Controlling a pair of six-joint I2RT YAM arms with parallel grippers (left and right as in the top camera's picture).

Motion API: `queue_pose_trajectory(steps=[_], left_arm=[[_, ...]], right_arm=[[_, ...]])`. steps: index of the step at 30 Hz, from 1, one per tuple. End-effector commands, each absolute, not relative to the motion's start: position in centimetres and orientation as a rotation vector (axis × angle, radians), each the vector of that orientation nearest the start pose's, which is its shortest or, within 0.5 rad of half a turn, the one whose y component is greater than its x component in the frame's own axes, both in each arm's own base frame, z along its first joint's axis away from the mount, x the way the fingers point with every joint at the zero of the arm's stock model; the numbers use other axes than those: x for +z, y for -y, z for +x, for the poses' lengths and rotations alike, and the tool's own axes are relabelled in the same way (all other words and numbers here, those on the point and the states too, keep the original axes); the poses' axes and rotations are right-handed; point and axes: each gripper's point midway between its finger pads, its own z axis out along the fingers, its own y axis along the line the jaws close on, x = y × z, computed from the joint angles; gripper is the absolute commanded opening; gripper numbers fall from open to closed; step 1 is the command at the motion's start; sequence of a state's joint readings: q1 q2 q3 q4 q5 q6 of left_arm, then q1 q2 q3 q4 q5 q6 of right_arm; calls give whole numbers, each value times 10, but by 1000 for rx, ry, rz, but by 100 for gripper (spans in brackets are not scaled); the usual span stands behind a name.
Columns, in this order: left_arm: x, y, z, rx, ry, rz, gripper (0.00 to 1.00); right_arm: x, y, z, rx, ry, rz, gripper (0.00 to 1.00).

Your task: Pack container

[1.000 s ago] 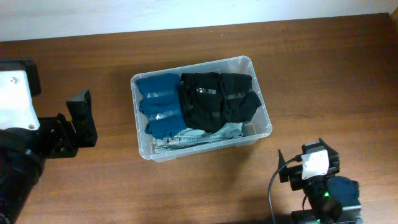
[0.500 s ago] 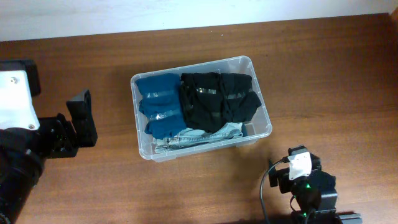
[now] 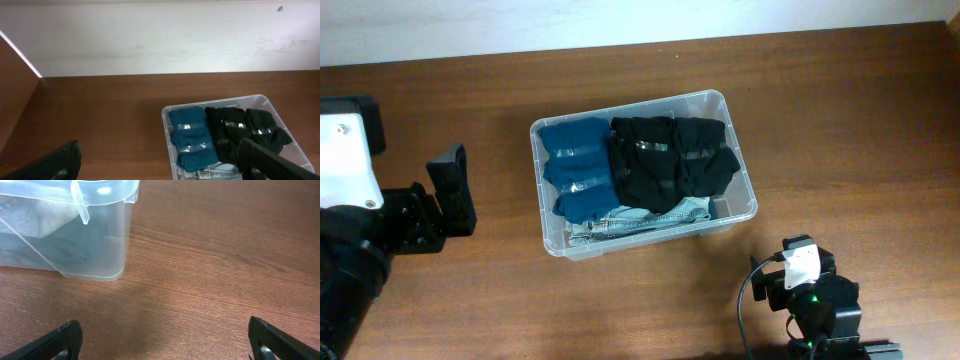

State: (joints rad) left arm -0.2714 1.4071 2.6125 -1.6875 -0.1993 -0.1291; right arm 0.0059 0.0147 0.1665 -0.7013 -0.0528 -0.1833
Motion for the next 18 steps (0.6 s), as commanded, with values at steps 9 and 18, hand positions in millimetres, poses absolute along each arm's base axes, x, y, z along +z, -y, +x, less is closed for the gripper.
queue_pose_trajectory(steps=[9,18], left_arm=[[514,24,223,-45,-2034,-3,99],[505,31,252,-16,-2051,28,99]], right_arm=[[85,-9,199,-46,-2104,-217,98],[85,-9,199,-46,-2104,-217,98]])
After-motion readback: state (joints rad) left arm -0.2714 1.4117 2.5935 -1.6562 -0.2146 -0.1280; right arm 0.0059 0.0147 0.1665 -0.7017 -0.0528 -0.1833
